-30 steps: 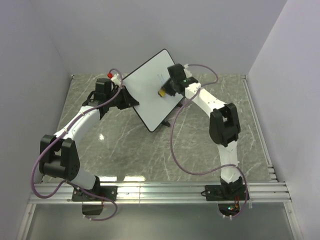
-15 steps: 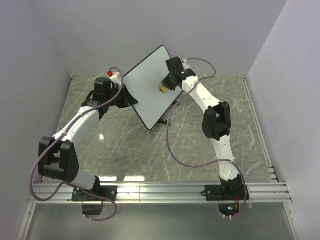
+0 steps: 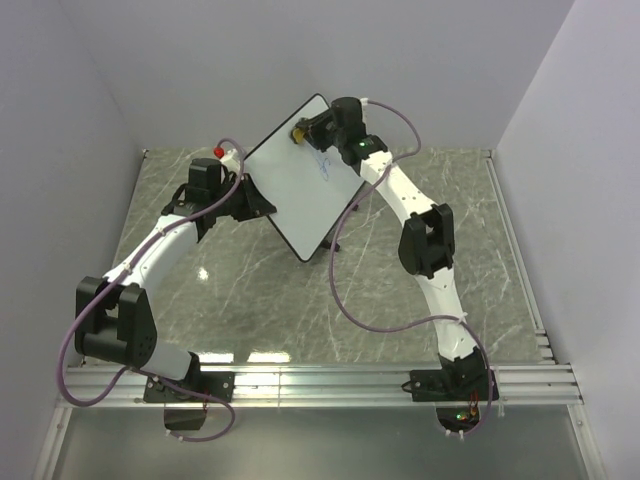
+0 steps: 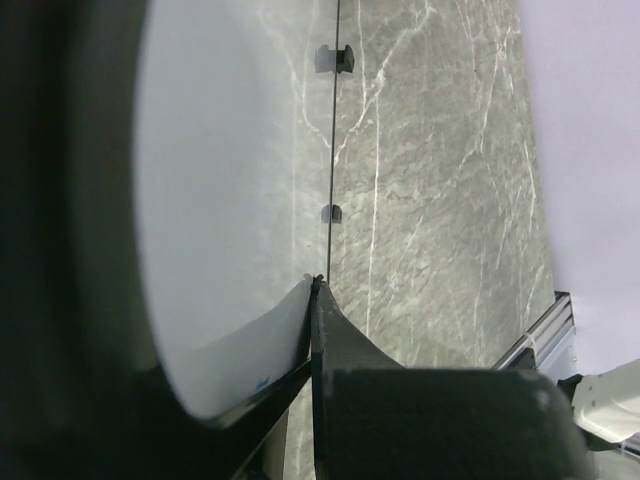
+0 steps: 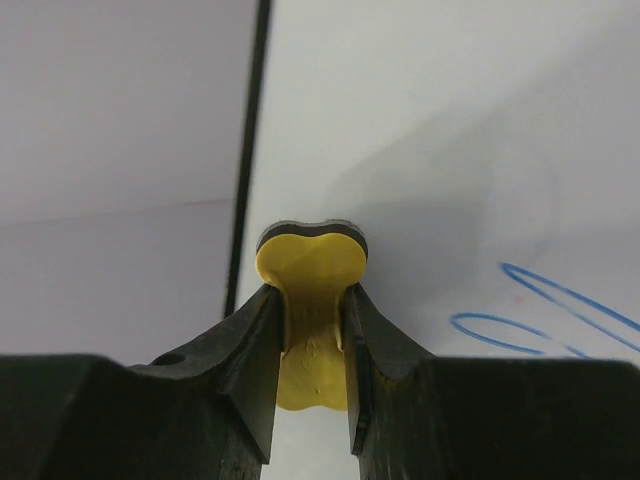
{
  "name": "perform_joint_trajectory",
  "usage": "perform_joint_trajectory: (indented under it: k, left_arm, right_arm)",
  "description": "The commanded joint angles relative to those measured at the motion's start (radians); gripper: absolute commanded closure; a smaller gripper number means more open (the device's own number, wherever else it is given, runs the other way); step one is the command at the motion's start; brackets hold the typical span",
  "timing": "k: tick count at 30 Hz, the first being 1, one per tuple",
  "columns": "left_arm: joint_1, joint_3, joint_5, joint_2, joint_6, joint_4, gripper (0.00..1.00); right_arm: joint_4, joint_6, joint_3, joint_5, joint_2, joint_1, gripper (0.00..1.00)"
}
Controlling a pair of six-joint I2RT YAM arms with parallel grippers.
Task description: Erase the whiteboard
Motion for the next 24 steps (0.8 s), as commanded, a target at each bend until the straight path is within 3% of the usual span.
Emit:
perform_joint_trajectory:
  k: [1,3,7,12,24]
  left_arm:
    - [-0.067,-0.029,0.138,0.010,0.128,-0.176,1.00]
    - [-0.069,-0.024,0.137,0.008,0.131,-0.185,1.00]
    - [-0.069,-0.015,0.137,0.008,0.131,-0.193,1.00]
    - [-0.069,-0.017,0.138,0.005,0.132,-0.198,1.00]
    - [-0.070,-0.018,0.160,0.027,0.133,-0.182,1.00]
  right_arm:
    - [0.137,0.072,0.047,-0.125,0.077,0.058,1.00]
    - [0.070,0.045,0.052,-0.115,0.076,0.050,1.00]
    - [-0.047,0.012,-0.145,-0.073,0.005,0.024,1.00]
    - [-0.245,-0.112,-0.229,-0.001,-0.038,0.013,1.00]
    - [-0.339,-0.173,-0.420,0.021,-0.101,0.041,1.00]
